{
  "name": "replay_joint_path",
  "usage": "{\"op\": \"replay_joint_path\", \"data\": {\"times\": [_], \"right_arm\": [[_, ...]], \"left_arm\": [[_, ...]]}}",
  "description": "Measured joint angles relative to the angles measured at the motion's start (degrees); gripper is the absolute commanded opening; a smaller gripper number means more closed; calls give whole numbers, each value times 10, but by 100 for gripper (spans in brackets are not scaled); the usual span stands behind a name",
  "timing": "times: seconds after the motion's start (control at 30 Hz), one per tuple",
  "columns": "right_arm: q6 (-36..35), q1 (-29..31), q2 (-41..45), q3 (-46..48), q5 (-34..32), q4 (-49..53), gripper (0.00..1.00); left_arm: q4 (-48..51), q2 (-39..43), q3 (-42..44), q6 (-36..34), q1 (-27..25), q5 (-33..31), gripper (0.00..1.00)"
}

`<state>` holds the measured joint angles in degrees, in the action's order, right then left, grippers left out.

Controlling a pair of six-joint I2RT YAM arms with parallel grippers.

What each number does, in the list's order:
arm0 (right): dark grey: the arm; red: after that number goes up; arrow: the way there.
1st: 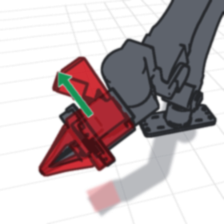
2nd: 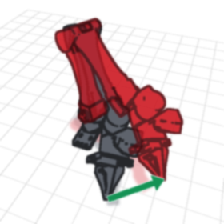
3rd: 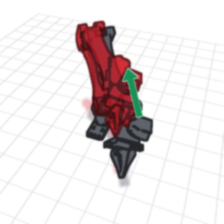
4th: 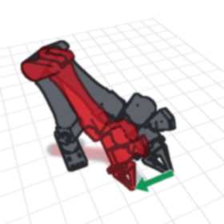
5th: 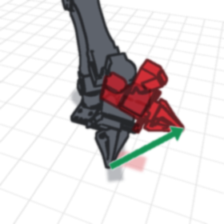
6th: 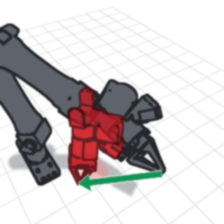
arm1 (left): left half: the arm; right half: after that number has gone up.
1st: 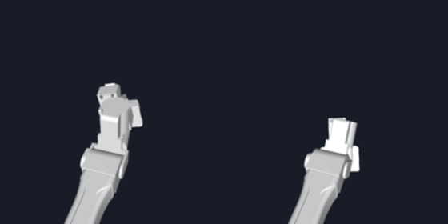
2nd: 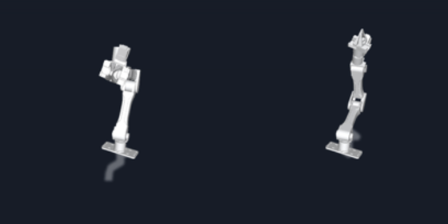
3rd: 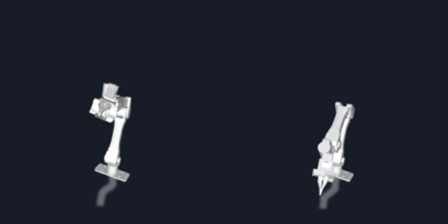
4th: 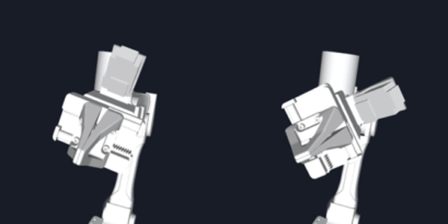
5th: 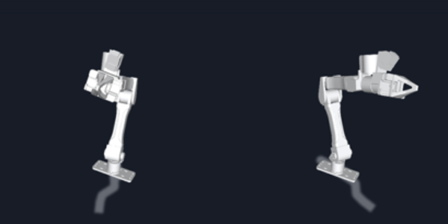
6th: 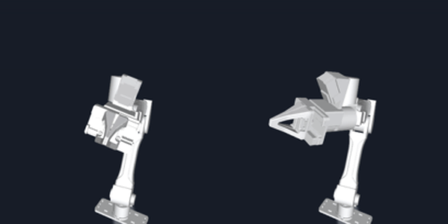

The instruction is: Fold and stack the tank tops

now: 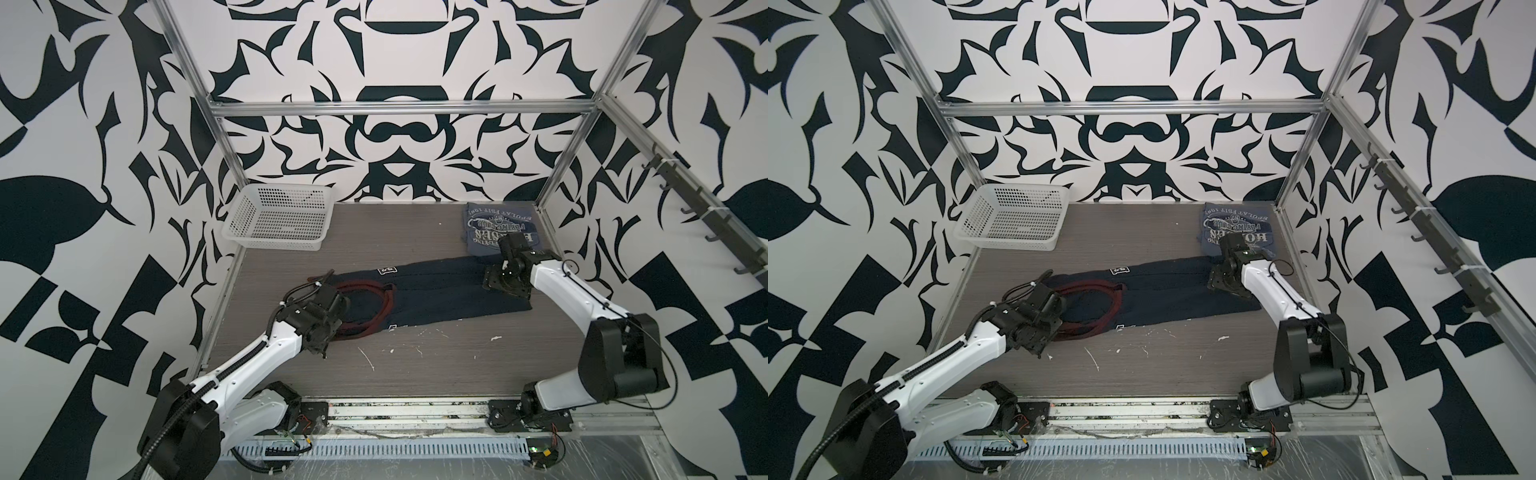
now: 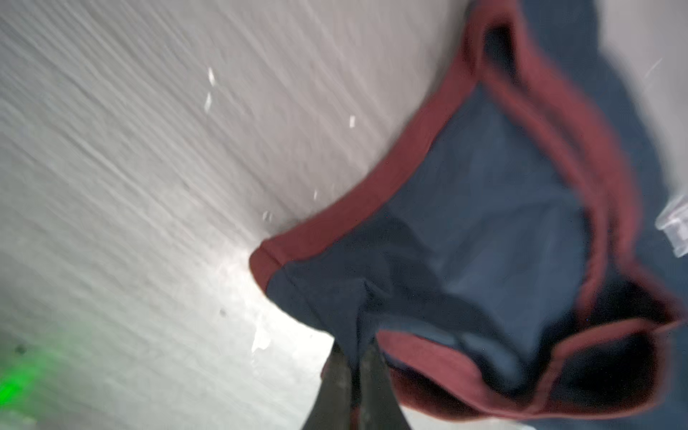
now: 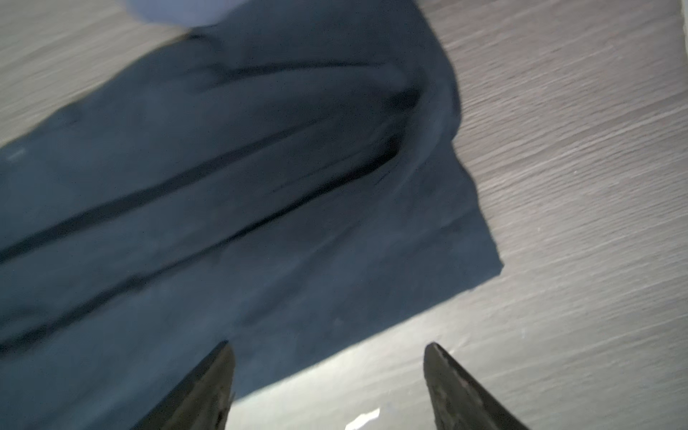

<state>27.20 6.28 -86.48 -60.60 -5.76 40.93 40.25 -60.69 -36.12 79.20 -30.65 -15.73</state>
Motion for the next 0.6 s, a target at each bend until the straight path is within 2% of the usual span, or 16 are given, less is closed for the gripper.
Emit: {"op": "replay_joint_path", "data": {"times": [0.27, 0.43, 0.6], "right_arm": [[-2, -38, -114, -20, 24, -31, 82], [1, -59, -165, -31, 23, -36, 81], [9, -62, -174, -45, 10, -32, 81]], "left_arm": [[-59, -5, 24, -39, 131, 77, 8], [-88, -36, 47, -58, 173, 108, 11], [-113, -60, 69, -78, 231, 132, 11]]}}
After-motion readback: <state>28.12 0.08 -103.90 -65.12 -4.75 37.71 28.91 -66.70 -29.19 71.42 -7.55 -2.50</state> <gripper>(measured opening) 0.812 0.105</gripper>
